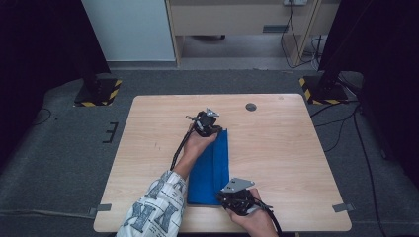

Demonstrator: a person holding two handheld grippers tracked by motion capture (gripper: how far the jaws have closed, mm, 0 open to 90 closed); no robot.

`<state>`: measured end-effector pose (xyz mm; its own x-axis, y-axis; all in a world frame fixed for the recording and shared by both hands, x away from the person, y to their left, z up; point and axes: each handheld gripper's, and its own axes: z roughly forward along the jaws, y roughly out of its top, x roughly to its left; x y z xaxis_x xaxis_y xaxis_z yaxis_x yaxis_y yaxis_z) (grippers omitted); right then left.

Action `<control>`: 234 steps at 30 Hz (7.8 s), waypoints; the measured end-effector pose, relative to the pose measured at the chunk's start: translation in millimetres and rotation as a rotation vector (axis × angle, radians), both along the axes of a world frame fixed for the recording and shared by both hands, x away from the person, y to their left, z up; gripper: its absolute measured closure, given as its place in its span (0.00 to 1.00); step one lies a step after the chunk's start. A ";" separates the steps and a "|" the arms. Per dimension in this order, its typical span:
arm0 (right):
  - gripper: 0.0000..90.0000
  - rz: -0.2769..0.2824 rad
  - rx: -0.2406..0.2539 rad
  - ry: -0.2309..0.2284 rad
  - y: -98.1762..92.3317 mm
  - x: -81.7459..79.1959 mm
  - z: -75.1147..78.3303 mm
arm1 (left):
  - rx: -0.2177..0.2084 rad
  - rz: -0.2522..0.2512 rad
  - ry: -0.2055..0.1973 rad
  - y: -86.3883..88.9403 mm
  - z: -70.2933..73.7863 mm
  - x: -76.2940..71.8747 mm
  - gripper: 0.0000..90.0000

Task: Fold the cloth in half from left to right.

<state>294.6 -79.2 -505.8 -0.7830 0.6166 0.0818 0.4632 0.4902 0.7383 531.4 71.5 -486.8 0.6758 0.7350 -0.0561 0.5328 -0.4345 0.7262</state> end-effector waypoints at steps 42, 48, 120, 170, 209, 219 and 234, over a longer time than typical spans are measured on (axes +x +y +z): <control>0.65 -0.086 0.013 0.028 -18.9 6.4 3.0 | -0.004 -0.032 -0.009 -9.8 -1.7 -5.2 0.83; 0.59 -0.099 0.013 0.014 -21.5 9.2 5.3 | -0.016 -0.038 -0.015 -10.1 -0.3 -6.2 0.80; 0.62 -0.207 0.006 -0.051 -24.3 214.0 28.7 | -0.041 0.028 -0.072 89.5 2.8 -2.5 0.21; 0.80 -0.279 -0.008 0.083 -9.6 256.3 -22.1 | 0.037 0.030 0.004 79.0 -42.0 11.0 0.60; 0.97 -0.228 -0.044 0.031 -8.0 249.0 -7.9 | 0.010 0.015 -0.021 71.4 -30.2 1.6 0.93; 0.97 -0.213 -0.046 0.006 -5.7 249.5 -1.8 | 0.011 0.022 -0.041 71.6 -22.0 -0.8 0.93; 0.97 -0.201 0.001 -0.027 -0.9 254.3 11.0 | 0.006 0.058 -0.078 80.4 -4.0 -4.0 0.94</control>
<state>548.9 -80.0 -494.8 -0.6462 0.7605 0.0636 0.5320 0.3891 0.7521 527.4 151.9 -490.7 0.6340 0.7734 0.0001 0.4990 -0.4092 0.7639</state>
